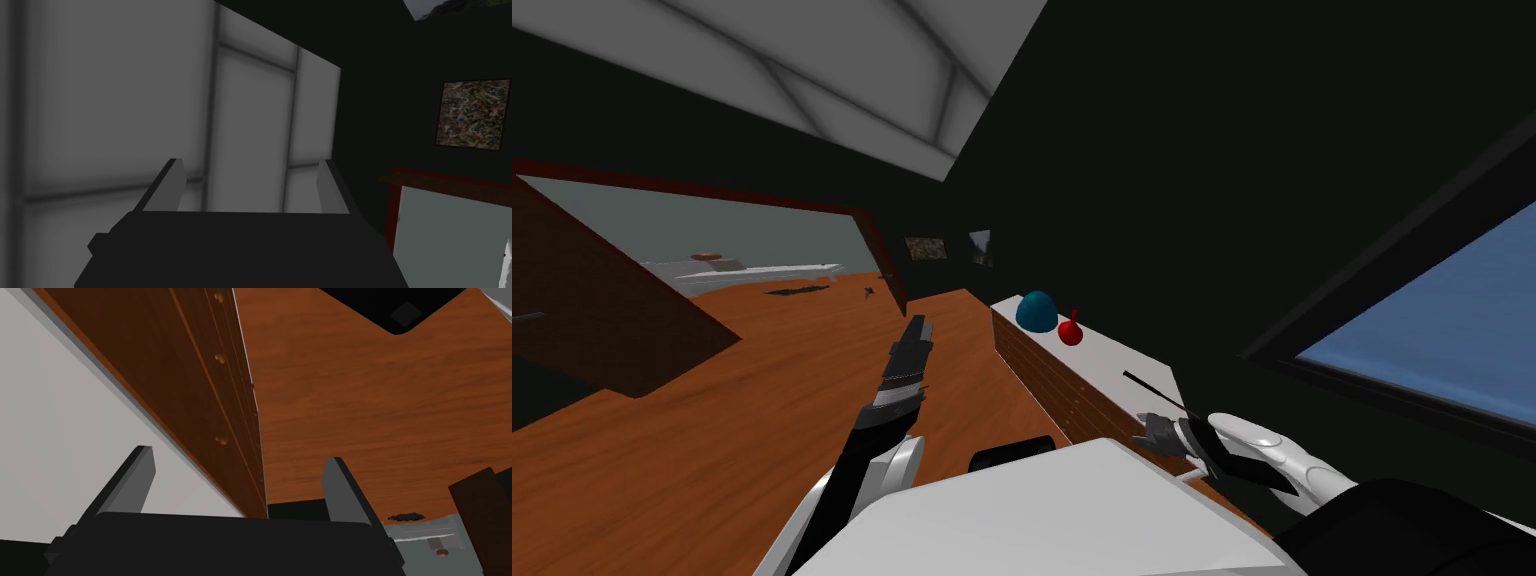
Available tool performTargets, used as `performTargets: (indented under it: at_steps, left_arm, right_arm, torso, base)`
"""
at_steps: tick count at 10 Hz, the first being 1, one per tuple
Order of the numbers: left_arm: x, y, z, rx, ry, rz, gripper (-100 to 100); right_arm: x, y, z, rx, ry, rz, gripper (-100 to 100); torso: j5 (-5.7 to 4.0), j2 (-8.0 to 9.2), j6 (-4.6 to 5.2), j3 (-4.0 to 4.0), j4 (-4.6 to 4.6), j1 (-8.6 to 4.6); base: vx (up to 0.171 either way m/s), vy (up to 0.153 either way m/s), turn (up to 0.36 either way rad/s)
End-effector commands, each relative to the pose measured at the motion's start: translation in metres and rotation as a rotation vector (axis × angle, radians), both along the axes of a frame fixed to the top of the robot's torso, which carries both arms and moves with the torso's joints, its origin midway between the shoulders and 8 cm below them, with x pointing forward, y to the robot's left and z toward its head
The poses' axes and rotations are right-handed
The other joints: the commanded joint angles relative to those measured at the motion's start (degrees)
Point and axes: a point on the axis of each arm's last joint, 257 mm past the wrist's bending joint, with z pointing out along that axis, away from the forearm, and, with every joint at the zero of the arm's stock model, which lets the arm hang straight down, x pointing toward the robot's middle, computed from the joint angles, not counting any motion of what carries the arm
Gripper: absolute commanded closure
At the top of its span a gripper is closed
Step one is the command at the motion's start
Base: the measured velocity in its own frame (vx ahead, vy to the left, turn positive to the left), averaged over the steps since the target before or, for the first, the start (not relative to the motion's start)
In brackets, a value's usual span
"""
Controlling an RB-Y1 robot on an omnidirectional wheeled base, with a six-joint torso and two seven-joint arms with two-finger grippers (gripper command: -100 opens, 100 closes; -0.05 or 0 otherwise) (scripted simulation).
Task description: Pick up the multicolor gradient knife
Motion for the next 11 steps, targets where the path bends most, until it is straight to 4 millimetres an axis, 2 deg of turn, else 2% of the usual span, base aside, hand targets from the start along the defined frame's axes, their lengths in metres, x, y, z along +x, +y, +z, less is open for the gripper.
performTargets:
  at_steps: [1, 2, 3, 4, 7, 8, 11]
  left_arm:
    - [0.0, 0.0, 0.0, 0.0, 0.0, 0.0, 0]
    - [0.0, 0.0, 0.0, 0.0, 0.0, 0.0, 0]
    - [0.0, 0.0, 0.0, 0.0, 0.0, 0.0, 0]
    - [0.0, 0.0, 0.0, 0.0, 0.0, 0.0, 0]
    - [0.0, 0.0, 0.0, 0.0, 0.0, 0.0, 0]
    - [0.0, 0.0, 0.0, 0.0, 0.0, 0.0, 0]
    - [0.0, 0.0, 0.0, 0.0, 0.0, 0.0, 0]
  right_arm:
    - [-0.005, -0.013, -0.001, -0.019, 0.012, -0.002, -100]
    - [-0.008, -0.02, -0.002, -0.03, 0.019, -0.014, -100]
    - [-0.019, -0.047, 0.002, -0.088, 0.056, -0.002, -100]
    - [-0.019, -0.047, 0.002, -0.088, 0.057, -0.002, -100]
    - [-0.047, -0.112, 0.019, -0.228, 0.15, 0.019, -100]
    - [-0.047, -0.112, 0.019, -0.228, 0.15, 0.019, -100]
    - [-0.068, -0.148, 0.03, -0.304, 0.216, 0.029, -100]
  torso:
    - [0.0, 0.0, 0.0, 0.0, 0.0, 0.0]
    - [0.01, 0.14, 0.03, 0.07, 0.03, 0.11]
    - [0.03, 0.26, 0.04, 0.15, 0.05, 0.2]
    - [0.06, 0.2, -0.02, 0.12, 0.05, 0.18]
    - [0.0, 0.02, -0.01, 0.02, 0.01, -0.03]
    - [0.0, -0.05, -0.03, -0.02, 0.0, -0.05]
    - [-0.01, -0.04, -0.01, -0.02, -0.01, -0.06]
  base:
    - [0.026, -0.016, -0.019]
    - [-0.003, 0.006, -0.027]
    - [0.025, -0.005, 0.177]
    - [0.038, -0.028, 0.128]
    - [0.068, -0.06, 0.214]
    - [0.084, -0.059, 0.107]
    - [0.076, -0.071, 0.159]
